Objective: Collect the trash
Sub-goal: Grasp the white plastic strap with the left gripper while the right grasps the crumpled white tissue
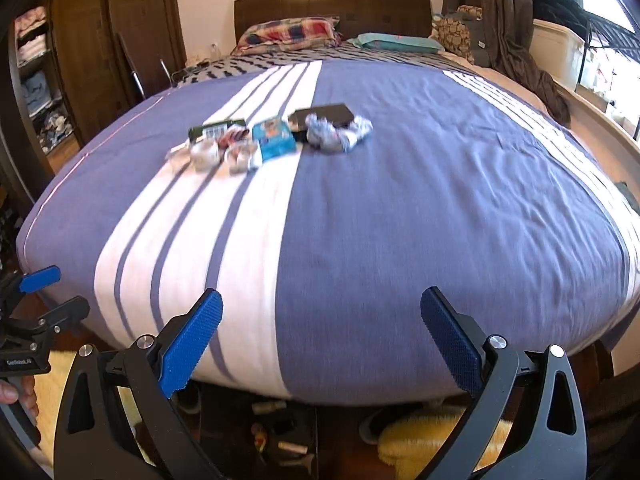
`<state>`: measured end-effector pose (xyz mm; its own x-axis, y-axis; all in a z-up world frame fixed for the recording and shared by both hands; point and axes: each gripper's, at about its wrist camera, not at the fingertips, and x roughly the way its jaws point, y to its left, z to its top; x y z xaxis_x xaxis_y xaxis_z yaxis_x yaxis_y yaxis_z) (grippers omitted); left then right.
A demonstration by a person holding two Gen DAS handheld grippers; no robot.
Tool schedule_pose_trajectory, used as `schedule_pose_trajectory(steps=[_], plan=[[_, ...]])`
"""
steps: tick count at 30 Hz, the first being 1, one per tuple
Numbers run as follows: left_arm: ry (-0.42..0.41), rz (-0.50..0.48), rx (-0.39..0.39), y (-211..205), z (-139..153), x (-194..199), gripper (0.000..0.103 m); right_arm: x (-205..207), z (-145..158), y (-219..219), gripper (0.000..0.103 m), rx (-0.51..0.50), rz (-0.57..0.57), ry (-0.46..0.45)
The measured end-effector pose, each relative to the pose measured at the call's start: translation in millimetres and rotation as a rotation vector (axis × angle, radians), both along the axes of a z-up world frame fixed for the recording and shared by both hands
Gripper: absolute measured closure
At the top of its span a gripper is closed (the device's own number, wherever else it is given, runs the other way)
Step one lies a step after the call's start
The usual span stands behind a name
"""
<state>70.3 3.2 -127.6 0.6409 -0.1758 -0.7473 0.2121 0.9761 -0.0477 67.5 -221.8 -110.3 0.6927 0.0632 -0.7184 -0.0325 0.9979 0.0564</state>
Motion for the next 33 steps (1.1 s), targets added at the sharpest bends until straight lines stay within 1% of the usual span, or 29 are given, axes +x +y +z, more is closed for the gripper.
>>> schedule_pose_trajectory(steps=[4, 9, 14, 17, 18, 22, 26, 29, 31, 32, 33], plan=[[-0.006, -0.006, 0.003, -5.1, 3.7, 22.0, 0.008, 26.6, -0.8, -1.1, 0.004, -0.015, -0.011, 0.01], [0.009, -0.026, -0.001, -16.9, 2.0, 52.2, 0.008, 54.4, -3.9, -3.7, 0.004, -0.045, -0.032, 0.016], [0.009, -0.07, -0.007, -37.8, -0.6, 77.4, 0.008, 89.6, -3.9, -14.5, 0.004, -0.025, -0.061, 0.009], [0.012, -0.099, -0.006, -54.4, -2.0, 94.2, 0.008, 109.1, -5.5, -16.5, 0.004, -0.015, -0.053, 0.016], [0.013, -0.103, -0.006, -57.0, -2.4, 96.9, 0.008, 117.0, -6.6, -16.4, 0.007, -0.012, -0.046, 0.022], [0.018, -0.131, -0.01, -74.8, -4.9, 110.3, 0.008, 145.7, -13.0, -12.6, 0.021, -0.004, -0.022, 0.052], [0.023, -0.162, -0.028, -89.1, -4.8, 123.4, 0.009, 171.3, -16.1, -12.1, 0.028, -0.008, -0.019, 0.06], [0.03, -0.183, -0.05, -98.9, -4.9, 133.3, 0.009, 179.9, -14.7, -13.0, 0.035, 0.001, -0.01, 0.054], [0.028, -0.194, -0.056, -105.6, -4.9, 139.5, 0.009, 181.7, -13.3, -13.9, 0.051, 0.0, -0.001, 0.044], [0.027, -0.197, -0.057, -108.3, -5.2, 142.2, 0.011, 181.8, -13.0, -14.8, 0.058, 0.0, 0.001, 0.041], [0.03, -0.201, -0.059, -111.7, -6.0, 146.6, 0.016, 182.0, -13.1, -15.7, 0.063, 0.003, 0.003, 0.04]])
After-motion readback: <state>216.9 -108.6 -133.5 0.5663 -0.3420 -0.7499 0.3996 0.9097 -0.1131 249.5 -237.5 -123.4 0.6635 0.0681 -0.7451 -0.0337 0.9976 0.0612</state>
